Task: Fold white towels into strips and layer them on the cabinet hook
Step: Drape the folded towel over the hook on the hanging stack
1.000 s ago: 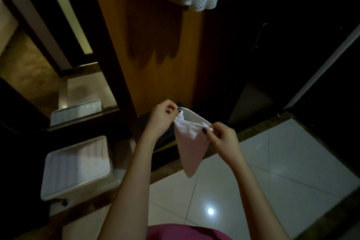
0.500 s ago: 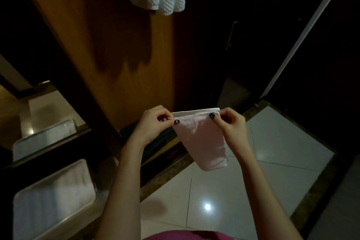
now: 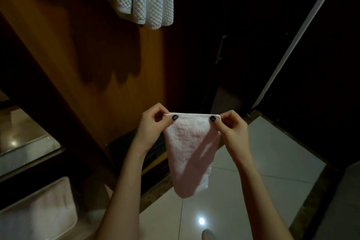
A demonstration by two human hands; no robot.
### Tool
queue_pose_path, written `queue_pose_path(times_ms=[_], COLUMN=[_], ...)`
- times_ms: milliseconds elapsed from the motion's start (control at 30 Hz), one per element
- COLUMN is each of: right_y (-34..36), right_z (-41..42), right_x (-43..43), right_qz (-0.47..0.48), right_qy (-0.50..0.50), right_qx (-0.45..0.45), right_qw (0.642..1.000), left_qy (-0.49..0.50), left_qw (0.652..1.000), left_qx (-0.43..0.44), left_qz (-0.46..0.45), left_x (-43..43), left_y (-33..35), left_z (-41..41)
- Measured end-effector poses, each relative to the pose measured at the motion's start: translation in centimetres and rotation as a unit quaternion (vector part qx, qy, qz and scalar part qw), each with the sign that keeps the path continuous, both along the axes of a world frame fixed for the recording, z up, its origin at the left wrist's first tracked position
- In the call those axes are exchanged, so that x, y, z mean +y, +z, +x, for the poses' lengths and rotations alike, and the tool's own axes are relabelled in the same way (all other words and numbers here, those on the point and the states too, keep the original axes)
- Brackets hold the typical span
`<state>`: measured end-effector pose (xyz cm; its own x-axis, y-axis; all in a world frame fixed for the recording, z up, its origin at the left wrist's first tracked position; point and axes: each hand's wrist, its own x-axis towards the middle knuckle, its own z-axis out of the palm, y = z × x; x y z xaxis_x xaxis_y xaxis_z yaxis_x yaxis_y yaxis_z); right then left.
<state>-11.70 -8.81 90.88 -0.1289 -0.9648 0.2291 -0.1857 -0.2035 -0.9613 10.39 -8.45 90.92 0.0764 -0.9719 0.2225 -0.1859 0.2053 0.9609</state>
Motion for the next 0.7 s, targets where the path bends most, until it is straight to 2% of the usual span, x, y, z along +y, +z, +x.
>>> queue_pose_path(times_ms=[167,367,533,700], right_y=[0.9,4.0,5.6,7.8], right_z=[-1.1,-4.2,-5.9,-6.8], right_x=[-3.4,-8.6,-12.2,-14.9], right_qz=[-0.059,-0.084,-0.139,-0.202], right_qy=[0.024,0.106,0.138,0.157], right_qx=[0.008,0.049,0.154,0.166], right_qw=[0.998,0.990,0.969,0.952], left_qy=[0.042,0.105,0.138,0.181], left_qw=[0.998,0.988,0.975,0.960], left_qx=[0.020,-0.064,-0.134,-0.176], left_qz=[-0.043,-0.097,-0.110,-0.118], left_x=[-2.9,-6.9,-9.2,-10.4], left_y=[0.9,3.8,6.2,8.7], left_z=[-1.8,-4.3,-5.5,-5.9])
